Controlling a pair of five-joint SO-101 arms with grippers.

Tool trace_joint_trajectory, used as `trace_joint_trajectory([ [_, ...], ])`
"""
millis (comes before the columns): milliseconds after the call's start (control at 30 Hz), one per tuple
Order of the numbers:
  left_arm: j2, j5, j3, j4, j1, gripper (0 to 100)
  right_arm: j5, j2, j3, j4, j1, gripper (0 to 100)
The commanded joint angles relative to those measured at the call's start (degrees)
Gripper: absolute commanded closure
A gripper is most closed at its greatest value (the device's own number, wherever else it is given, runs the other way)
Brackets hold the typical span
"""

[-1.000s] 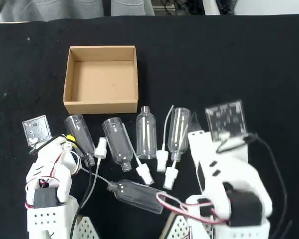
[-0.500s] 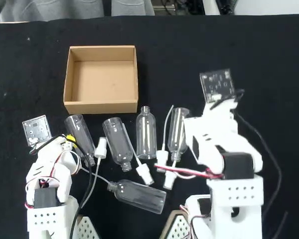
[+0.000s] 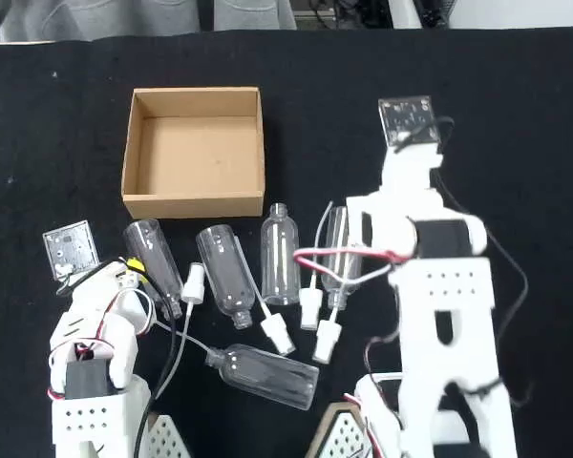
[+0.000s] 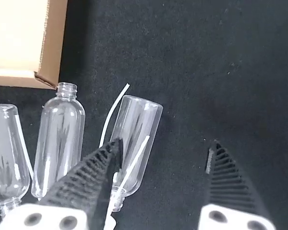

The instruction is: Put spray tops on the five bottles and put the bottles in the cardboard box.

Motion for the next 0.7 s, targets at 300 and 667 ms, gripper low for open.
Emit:
trace_joint_trajectory([
  [300,-0.4,-0.3,1.3,0.3,-0.5,94,-6.3,19.8,-11.7,-1.4,-3.7,74.7],
  [667,-0.4,-0.3,1.3,0.3,-0.5,94,-6.5,29.7,-13.4,-7.7,-5.5,74.7],
])
